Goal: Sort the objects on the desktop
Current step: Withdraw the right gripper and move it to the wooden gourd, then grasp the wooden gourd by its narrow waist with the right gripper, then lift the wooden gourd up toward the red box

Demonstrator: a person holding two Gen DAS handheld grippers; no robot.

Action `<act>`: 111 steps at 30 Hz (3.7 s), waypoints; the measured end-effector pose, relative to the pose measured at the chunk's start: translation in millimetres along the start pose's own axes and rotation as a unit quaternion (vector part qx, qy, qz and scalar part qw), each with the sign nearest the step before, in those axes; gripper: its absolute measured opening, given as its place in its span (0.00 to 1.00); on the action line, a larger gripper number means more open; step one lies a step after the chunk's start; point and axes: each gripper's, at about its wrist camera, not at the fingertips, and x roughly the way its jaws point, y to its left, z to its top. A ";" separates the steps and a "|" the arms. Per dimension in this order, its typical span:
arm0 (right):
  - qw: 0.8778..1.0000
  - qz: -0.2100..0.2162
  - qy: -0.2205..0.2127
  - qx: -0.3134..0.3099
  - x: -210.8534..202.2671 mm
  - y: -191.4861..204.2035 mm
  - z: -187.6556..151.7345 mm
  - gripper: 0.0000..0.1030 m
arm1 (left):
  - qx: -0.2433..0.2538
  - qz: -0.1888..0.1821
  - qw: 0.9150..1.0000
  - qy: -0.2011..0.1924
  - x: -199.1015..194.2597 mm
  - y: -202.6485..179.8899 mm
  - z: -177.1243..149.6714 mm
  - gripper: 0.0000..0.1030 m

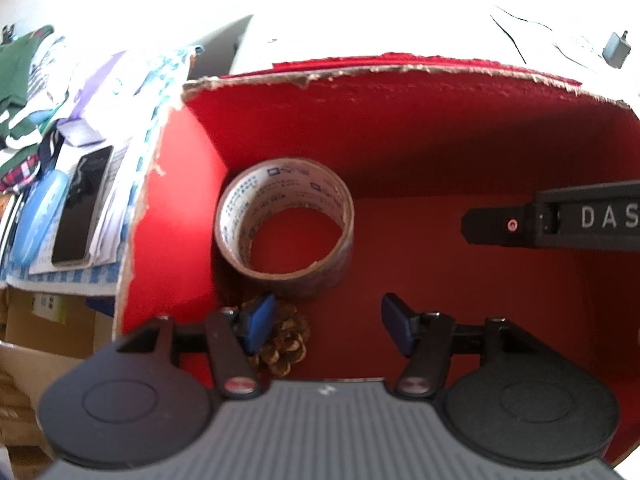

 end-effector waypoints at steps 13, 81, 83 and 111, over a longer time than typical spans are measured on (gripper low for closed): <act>0.997 0.049 -0.063 -0.006 -20.8 -5.7 -5.2 0.29 | -0.036 -0.013 0.997 -0.063 -54.2 2.8 -11.2 0.59; 0.981 0.159 0.041 0.102 -136.3 -183.9 -142.9 0.30 | 0.173 -0.261 0.949 -0.032 -81.6 -200.4 -121.6 0.42; 0.981 0.155 0.012 0.118 -156.9 -196.6 -143.8 0.30 | 0.189 -0.276 0.941 -0.048 -92.0 -209.3 -114.2 0.41; 0.988 0.141 -0.041 -0.044 -87.8 -13.0 -14.0 0.30 | 0.114 -0.212 0.966 -0.094 -57.2 -36.1 1.6 0.42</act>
